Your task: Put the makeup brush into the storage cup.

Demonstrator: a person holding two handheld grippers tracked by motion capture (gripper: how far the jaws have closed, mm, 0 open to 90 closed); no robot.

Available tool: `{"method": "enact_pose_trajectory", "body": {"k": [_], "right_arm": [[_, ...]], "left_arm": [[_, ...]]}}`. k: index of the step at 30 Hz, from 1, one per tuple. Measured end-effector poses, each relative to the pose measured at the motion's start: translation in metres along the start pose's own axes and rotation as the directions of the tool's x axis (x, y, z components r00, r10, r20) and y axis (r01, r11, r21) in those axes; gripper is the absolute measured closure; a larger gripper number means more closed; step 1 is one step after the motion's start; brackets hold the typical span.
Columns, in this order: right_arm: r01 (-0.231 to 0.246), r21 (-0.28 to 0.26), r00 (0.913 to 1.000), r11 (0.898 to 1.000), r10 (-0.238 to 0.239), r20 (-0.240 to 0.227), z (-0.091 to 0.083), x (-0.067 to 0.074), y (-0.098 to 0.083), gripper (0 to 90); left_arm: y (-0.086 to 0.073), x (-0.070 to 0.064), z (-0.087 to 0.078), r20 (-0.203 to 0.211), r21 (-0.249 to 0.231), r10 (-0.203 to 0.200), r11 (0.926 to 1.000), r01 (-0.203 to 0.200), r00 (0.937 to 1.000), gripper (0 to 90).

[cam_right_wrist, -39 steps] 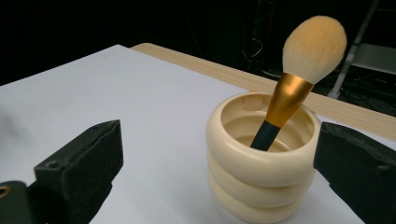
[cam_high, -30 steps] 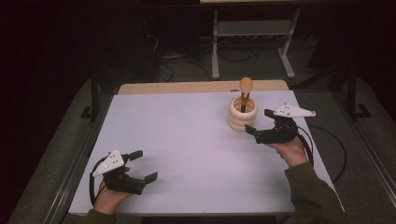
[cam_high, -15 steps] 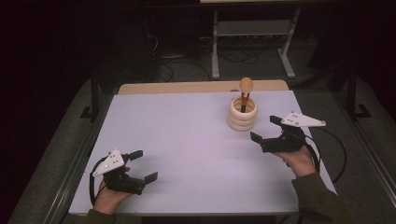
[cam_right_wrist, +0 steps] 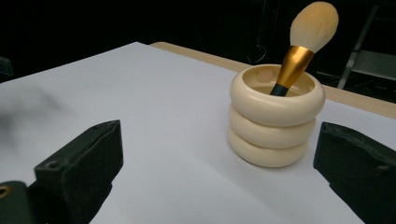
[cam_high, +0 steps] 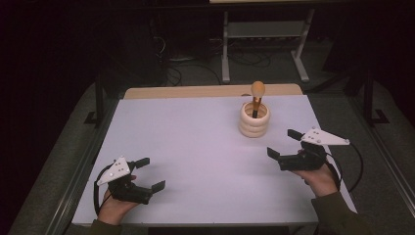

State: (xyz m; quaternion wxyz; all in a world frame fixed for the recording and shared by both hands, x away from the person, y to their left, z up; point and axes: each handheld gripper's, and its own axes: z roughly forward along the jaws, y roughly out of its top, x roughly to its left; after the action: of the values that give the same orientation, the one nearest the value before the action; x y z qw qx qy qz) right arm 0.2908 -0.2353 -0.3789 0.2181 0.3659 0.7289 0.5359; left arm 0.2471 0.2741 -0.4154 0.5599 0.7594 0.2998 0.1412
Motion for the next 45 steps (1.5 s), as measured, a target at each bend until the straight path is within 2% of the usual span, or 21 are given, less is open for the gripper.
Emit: {"method": "enact_pose_trajectory", "body": {"k": [4,15,20,25,35,45], "right_arm": [[0.008,-0.005,1.0,1.0,-0.008,0.003,-0.005,0.002,-0.008,0.7],[-0.011,-0.006,0.9999,1.0,0.011,-0.013,-0.014,0.009,-0.026,0.7],[-0.022,-0.036,0.9994,0.999,0.021,-0.027,-0.017,0.013,-0.031,0.7],[-0.033,-0.045,0.9989,0.998,0.032,-0.034,-0.016,0.016,-0.035,0.7],[-0.007,-0.042,0.999,0.999,0.005,-0.044,-0.013,0.021,-0.037,0.7],[-0.007,-0.032,0.9989,0.999,0.006,-0.047,-0.012,0.022,-0.038,0.7]], "left_arm": [[0.0,0.0,0.0,0.001,0.002,-0.001,1.0,0.001,1.0,0.0],[0.0,0.0,0.0,0.002,-0.001,-0.001,1.0,0.001,1.0,0.0],[0.0,0.0,0.0,0.002,-0.002,0.003,1.0,-0.003,1.0,0.0],[0.0,0.0,0.0,0.004,-0.003,0.003,1.0,-0.003,1.0,0.0],[0.0,0.0,0.0,0.002,-0.003,0.003,1.0,-0.003,1.0,0.0],[0.0,0.0,0.0,0.003,-0.001,0.003,1.0,-0.003,1.0,0.0]]}}
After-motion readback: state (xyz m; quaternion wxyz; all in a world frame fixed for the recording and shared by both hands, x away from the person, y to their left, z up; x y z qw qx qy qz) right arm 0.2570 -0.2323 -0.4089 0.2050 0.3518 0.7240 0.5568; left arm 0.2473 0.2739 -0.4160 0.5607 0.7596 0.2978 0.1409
